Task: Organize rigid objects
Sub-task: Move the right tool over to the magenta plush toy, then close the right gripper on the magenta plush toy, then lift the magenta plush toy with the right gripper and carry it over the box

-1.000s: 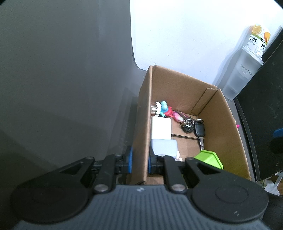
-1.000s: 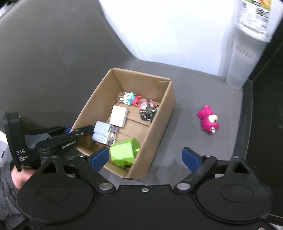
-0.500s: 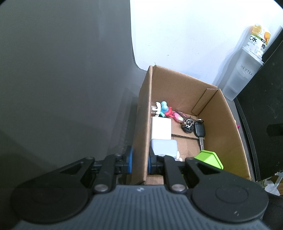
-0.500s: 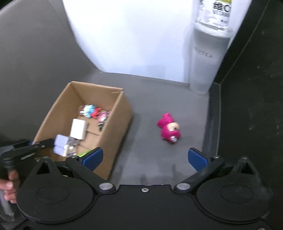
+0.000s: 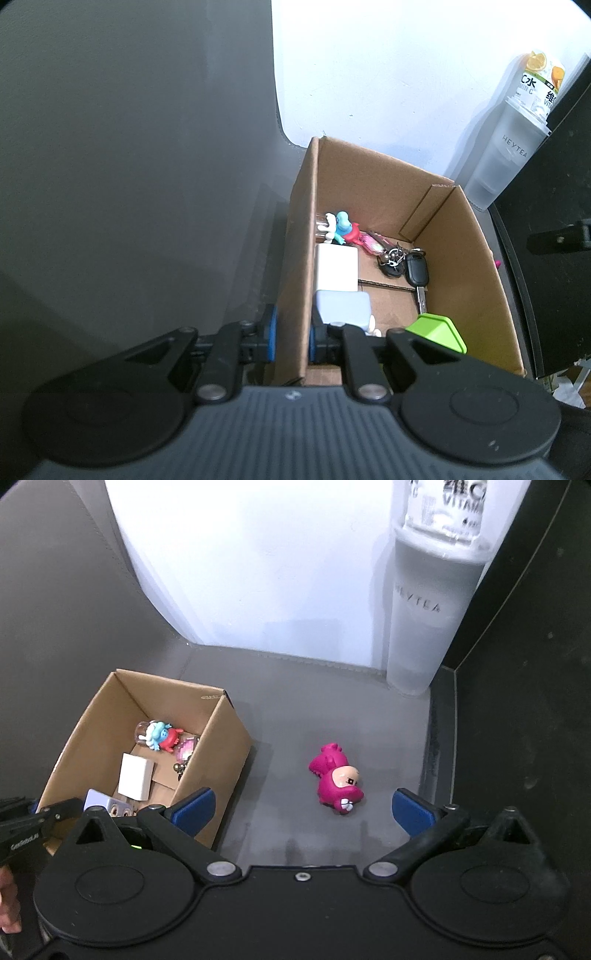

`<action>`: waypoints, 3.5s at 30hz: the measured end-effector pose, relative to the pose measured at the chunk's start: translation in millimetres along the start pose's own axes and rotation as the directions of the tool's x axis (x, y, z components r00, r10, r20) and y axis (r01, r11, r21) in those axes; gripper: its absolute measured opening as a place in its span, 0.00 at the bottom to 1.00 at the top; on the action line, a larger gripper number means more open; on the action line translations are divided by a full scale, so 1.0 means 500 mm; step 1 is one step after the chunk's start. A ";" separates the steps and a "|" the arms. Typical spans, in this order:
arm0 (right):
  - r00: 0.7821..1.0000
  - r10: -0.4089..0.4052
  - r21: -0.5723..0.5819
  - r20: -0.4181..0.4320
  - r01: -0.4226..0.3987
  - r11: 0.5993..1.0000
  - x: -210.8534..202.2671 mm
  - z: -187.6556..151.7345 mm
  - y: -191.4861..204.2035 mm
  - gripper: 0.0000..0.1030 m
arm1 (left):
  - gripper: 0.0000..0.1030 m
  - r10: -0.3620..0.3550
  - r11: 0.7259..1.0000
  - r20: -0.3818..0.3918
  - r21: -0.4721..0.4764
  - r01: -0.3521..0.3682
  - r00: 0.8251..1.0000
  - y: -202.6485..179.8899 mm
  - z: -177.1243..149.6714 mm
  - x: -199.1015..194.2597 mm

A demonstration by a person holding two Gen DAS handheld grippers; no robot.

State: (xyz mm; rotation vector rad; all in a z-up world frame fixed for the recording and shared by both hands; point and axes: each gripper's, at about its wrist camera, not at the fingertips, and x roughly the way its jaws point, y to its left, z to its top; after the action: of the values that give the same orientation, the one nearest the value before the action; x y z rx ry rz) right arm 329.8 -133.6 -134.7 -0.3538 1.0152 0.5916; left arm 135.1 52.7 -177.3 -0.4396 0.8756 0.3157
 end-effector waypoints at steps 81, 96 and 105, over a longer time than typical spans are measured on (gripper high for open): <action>0.991 -0.045 -0.008 -0.126 0.045 0.999 -0.048 -0.042 0.025 0.39 | 0.14 0.002 1.000 0.005 0.003 -0.002 1.000 0.002 0.002 0.001; 0.994 -0.055 -0.119 -0.091 0.044 0.992 -0.131 -0.002 0.081 0.39 | 0.14 0.001 1.000 0.004 0.002 -0.001 1.000 0.001 0.003 0.001; 0.997 -0.027 -0.175 -0.075 0.014 0.984 -0.146 0.029 0.132 0.39 | 0.14 0.001 1.000 0.004 0.001 -0.001 1.000 0.001 0.002 0.000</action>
State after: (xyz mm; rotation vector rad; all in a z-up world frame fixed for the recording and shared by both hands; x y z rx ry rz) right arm 270.6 -95.1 -64.7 -0.5450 1.0354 0.6544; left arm 135.8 53.6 -176.9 -0.4377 0.8722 0.3169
